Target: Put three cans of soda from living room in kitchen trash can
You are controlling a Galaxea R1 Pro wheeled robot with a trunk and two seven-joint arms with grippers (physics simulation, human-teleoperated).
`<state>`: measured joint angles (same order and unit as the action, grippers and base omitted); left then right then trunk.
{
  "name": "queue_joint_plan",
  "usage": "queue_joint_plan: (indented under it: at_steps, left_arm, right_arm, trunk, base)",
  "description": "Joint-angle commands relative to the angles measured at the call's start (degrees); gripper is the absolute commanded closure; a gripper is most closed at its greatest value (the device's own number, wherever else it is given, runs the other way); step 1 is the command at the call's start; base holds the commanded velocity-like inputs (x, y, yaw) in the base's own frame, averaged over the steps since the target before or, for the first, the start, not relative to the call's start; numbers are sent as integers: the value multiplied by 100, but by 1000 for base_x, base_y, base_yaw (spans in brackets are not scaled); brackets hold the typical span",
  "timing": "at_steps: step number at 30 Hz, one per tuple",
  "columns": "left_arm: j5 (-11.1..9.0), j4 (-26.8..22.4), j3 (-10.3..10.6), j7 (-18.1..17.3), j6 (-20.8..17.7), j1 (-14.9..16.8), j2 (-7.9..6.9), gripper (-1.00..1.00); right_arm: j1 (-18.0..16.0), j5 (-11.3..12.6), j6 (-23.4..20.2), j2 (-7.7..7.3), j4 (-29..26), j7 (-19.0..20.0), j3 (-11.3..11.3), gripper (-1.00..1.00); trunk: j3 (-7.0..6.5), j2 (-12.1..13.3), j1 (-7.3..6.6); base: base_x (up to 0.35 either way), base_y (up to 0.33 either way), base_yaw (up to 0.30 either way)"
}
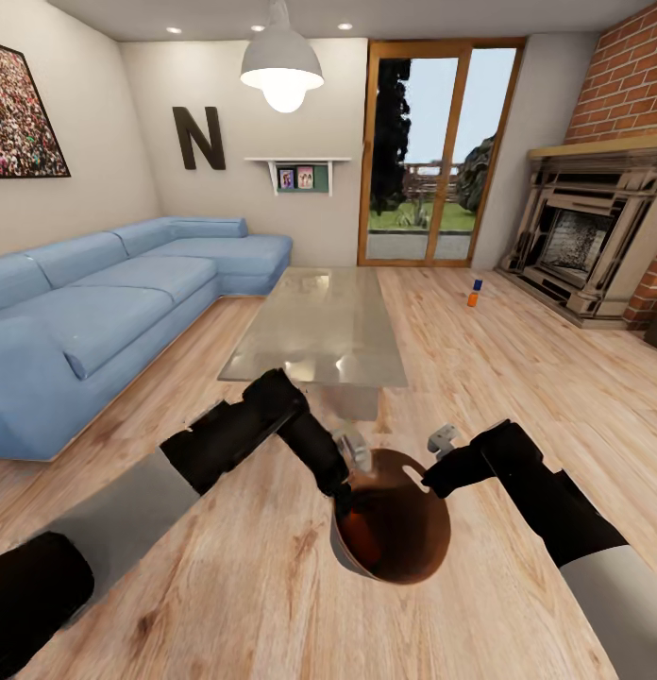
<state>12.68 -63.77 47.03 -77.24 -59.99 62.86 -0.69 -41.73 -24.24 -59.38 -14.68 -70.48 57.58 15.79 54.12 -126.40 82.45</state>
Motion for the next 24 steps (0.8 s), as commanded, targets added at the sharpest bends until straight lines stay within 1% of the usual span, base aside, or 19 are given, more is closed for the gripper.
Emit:
queue_joint_plan:
  at_steps: [1,3,5,6,7,8,9,10,12,13,15,16,17,19,20,21,22,23,24]
  left_arm:
    - [-13,-179,-156,-9,-1,-10,-114,-100]
    - [-67,-899,-891,-114,-1,-225,-548,-100]
    - [-129,-1481,-1832,-475,-1,-540,-959,-100]
    - [-139,-1576,-2077,-609,-1,-603,-1047,-100]
    - [-150,-1714,-2550,-904,-1,-702,-1205,-100]
    - [-156,-1764,-2773,-1038,-1,-738,-1282,-100]
    - [-169,-1836,-3193,-1228,-1,-789,-1467,-100]
    - [-181,-1862,-3384,-1276,-1,-808,-1563,-100]
    - [-255,-1896,-3956,-1276,-1,-906,-1858,-100]
    - [-263,-1898,-4136,-1276,-1,-1031,-1933,-100]
    - [-245,-1888,-4291,-1276,48,-1203,-1968,-100]
    - [-164,-1851,-4541,-866,225,-1468,-1981,-100]
    - [-139,-1831,-4703,-374,370,-1625,-1980,-100]
    - [-127,-1819,-4810,106,507,-1791,-1965,-100]
    - [-120,-1810,-4915,674,767,-2110,-1901,-100]
    - [-113,-1805,-4961,941,1008,-2335,-1838,-100]
    - [-110,-1805,-4981,1050,1141,-2447,-1806,-100]
    - [-106,-1805,-5011,1244,1417,-2683,-1754,-100]
    - [-107,-1805,-5021,1341,1558,-2807,-1734,-100]
  right_arm:
    - [-2,121,-62,1,-1,33,-4,100]
    - [-2,121,-62,1,-1,34,-11,100]
    - [-2,121,-62,1,0,34,-16,100]
    - [-2,121,-62,1,2,34,-18,100]
    - [-2,121,-62,1,4,34,-20,100]
    - [-2,121,-62,1,5,34,-21,100]
    - [-2,121,-62,-3,6,34,-27,100]
    - [-2,123,-62,-5,6,34,-31,100]
    - [-2,127,-62,-25,7,35,-57,100]
    - [-2,131,-62,-40,7,34,-69,100]
    - [-2,134,-62,-55,2,36,-80,100]
    - [-2,129,-62,-115,-5,33,-112,100]
    - [0,125,-62,-213,-33,33,-138,100]
    - [2,123,-62,-343,-60,35,-182,100]
    - [8,127,-62,-538,-83,42,-357,100]
    - [14,126,-62,-637,-91,51,-574,100]
    - [20,125,-62,-673,-94,51,-703,100]
    - [33,124,-62,-728,-99,51,-975,100]
    - [40,123,-62,-749,-100,51,-1113,100]
  trunk:
    - [0,0,0]
    - [0,0,0]
    - [0,0,0]
    - [0,0,0]
    - [0,0,0]
    - [0,0,0]
    - [0,0,0]
    - [0,0,0]
    - [0,0,0]
    - [0,0,0]
    - [0,0,0]
    - [0,0,0]
    - [0,0,0]
    - [0,0,0]
    - [0,0,0]
    - [0,0,0]
    - [0,0,0]
    - [0,0,0]
    - [0,0,0]
  base:
    - [0,0,0]
    - [0,0,0]
    - [0,0,0]
    - [0,0,0]
    - [0,0,0]
    - [0,0,0]
    - [0,0,0]
    - [0,0,0]
    - [0,0,0]
    - [0,0,0]
    - [0,0,0]
    - [0,0,0]
    - [0,0,0]
    - [0,0,0]
    - [0,0,0]
    - [0,0,0]
    - [0,0,0]
    - [0,0,0]
    - [0,0,0]
